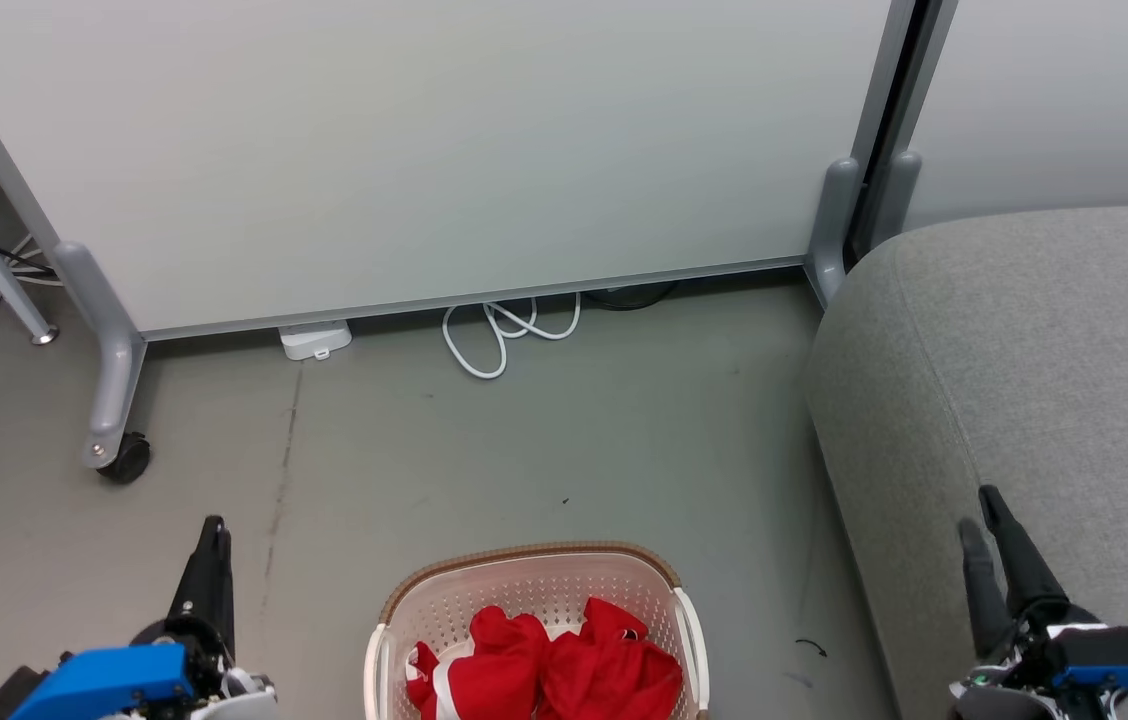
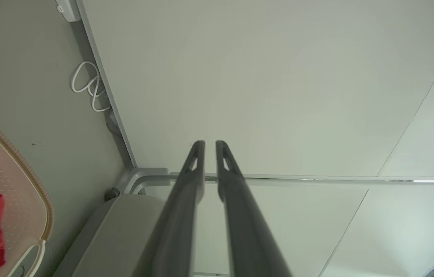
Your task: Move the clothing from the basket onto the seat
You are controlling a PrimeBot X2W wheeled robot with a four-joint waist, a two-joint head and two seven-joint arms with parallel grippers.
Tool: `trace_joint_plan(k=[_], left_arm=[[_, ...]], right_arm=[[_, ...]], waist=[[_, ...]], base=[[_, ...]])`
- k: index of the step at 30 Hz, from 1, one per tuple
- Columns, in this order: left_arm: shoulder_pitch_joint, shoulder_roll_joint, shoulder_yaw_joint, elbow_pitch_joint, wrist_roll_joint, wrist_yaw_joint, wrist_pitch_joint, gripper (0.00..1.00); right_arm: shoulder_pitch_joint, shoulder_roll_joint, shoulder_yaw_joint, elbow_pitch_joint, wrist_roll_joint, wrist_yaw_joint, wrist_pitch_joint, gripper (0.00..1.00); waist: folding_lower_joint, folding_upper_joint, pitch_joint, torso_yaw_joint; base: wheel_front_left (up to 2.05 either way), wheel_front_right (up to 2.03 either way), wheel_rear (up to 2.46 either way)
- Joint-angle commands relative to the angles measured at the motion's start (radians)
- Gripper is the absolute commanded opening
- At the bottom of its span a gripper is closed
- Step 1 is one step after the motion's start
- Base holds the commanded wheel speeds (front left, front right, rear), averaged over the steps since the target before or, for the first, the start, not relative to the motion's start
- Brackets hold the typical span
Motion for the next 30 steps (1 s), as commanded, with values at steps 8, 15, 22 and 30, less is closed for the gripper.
trace_joint_plan(k=[8, 15, 22, 30], left_arm=[[0.000, 0.001, -0.019, -0.018, 0.015, 0.001, -0.041, 1.00], [0.000, 0.002, -0.027, -0.029, 0.064, 0.012, -0.070, 1.00], [0.004, 0.003, -0.048, -0.048, 0.189, 0.038, -0.105, 1.00], [0.007, 0.004, -0.079, -0.065, 0.369, 0.055, -0.137, 1.00]], right_arm=[[0.000, -0.001, 0.030, -0.018, -0.018, 0.000, -0.041, 1.00], [-0.004, -0.001, 0.044, -0.017, -0.083, 0.000, -0.070, 1.00], [-0.010, -0.002, 0.048, -0.021, -0.243, 0.001, -0.105, 1.00], [-0.015, -0.003, 0.060, -0.033, -0.456, 0.001, -0.137, 1.00]], waist=[[0.0000, 0.0000, 0.000, 0.000], [0.0000, 0.0000, 0.001, 0.000], [0.0000, 0.0000, 0.003, 0.001], [0.0000, 0.0000, 0.005, 0.004]], base=[[0.00, 0.00, 0.00], [0.00, 0.00, 0.00], [0.00, 0.00, 0.00], [0.00, 0.00, 0.00]])
